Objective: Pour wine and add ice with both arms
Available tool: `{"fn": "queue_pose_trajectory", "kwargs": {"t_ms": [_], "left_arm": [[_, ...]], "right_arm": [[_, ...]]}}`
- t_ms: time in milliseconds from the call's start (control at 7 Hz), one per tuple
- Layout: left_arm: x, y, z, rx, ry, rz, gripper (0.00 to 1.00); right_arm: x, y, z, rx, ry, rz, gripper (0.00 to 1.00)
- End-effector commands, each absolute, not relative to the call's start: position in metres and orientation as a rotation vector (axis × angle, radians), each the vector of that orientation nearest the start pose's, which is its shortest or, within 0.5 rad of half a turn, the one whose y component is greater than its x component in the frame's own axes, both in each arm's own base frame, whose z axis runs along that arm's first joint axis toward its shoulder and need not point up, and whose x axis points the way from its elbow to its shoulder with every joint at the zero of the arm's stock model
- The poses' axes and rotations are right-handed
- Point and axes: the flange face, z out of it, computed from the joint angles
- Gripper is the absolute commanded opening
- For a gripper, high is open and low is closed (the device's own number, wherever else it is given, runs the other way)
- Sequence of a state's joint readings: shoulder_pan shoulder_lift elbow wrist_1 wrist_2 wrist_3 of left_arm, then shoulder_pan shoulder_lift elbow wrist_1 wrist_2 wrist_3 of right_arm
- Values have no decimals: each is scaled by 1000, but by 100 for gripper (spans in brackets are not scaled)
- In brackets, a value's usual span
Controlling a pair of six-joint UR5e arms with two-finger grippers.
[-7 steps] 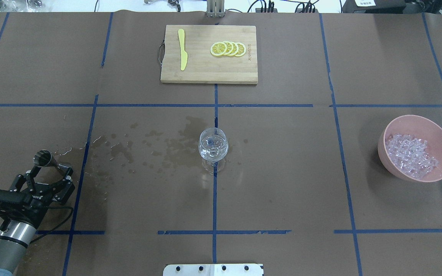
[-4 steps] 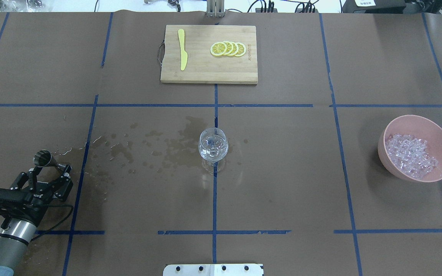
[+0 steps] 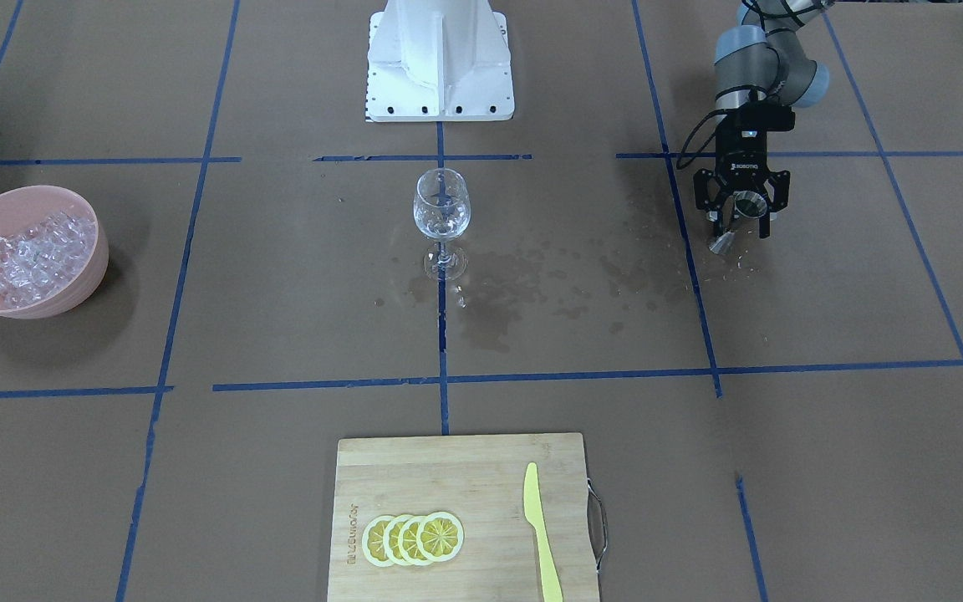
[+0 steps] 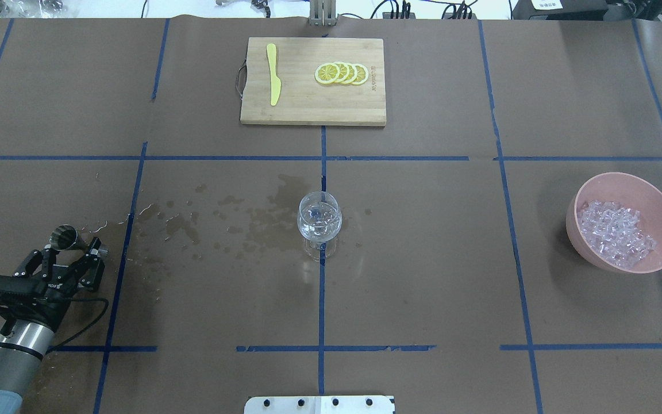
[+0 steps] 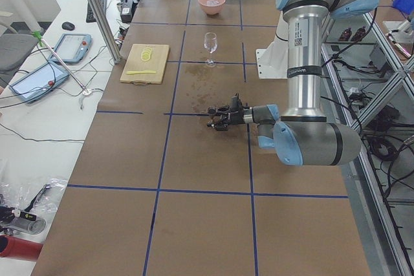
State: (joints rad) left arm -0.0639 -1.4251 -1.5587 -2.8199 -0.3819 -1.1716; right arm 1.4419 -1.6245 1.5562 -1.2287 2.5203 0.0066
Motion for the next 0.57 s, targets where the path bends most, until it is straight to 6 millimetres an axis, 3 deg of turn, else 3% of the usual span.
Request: {"fn": "queue_pose_trajectory", "kwargs": {"t_ms": [0,143,429], "left_arm": [[391,-251,572,1234,678,-367,34],[392,-251,569,1235,683,-372,6],[391,-254,557,1253,654,-319,0]], "right_arm": [[-11,-484,642,189,-960,-244,100],[-10,-484,642,191,-959,-242,100],[-10,-484,642,188,-960,-241,100]]}}
